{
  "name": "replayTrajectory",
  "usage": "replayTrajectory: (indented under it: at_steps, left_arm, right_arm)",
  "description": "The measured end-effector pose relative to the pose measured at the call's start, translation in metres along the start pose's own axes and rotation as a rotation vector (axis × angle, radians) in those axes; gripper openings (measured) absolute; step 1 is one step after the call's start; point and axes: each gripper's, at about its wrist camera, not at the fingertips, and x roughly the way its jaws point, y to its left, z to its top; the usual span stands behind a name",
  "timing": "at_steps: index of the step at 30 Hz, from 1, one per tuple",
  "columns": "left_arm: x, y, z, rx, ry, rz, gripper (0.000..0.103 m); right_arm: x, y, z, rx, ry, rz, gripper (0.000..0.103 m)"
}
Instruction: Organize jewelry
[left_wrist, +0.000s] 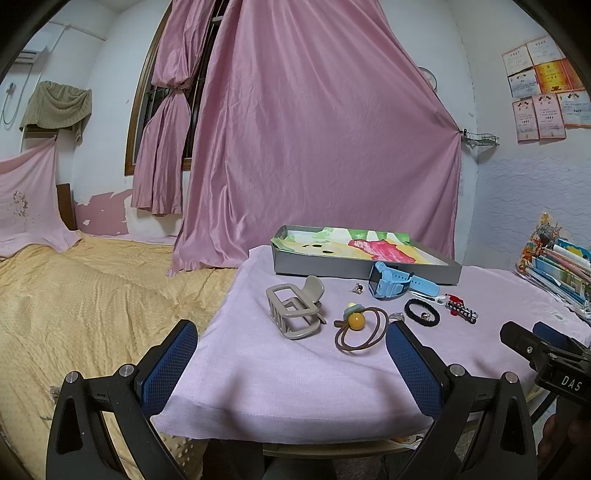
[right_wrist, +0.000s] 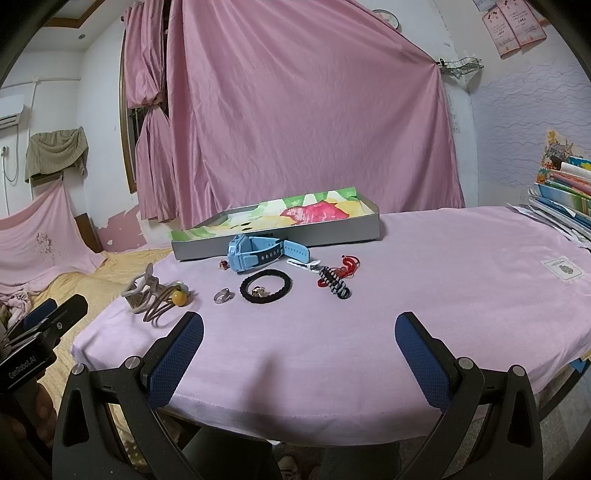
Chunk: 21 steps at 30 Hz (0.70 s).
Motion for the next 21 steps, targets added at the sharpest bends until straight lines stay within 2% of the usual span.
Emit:
replayTrajectory:
  at_steps: [10, 11, 21]
  left_arm:
    - [-0.0009, -0.0027, 0.0064, 0.003, 0.000, 0.000, 0.102]
    - [0.0000, 0.0009, -0.0017, -0.003, -0.003, 0.000, 0.102]
    - [-0.0012, 0.0019, -0.0013, -0.003, -0.003, -0.001, 0.102]
  right_arm:
    - [-0.0035, -0.0005, 0.0025, -0.003, -0.004, 0.003, 0.102]
    - [-0.0035, -0.0006, 0.0026, -0.002, -0.004, 0.003, 0.102]
    - [-0.0038, -0.0002, 0.0025, -0.003, -0.005, 0.003, 0.102]
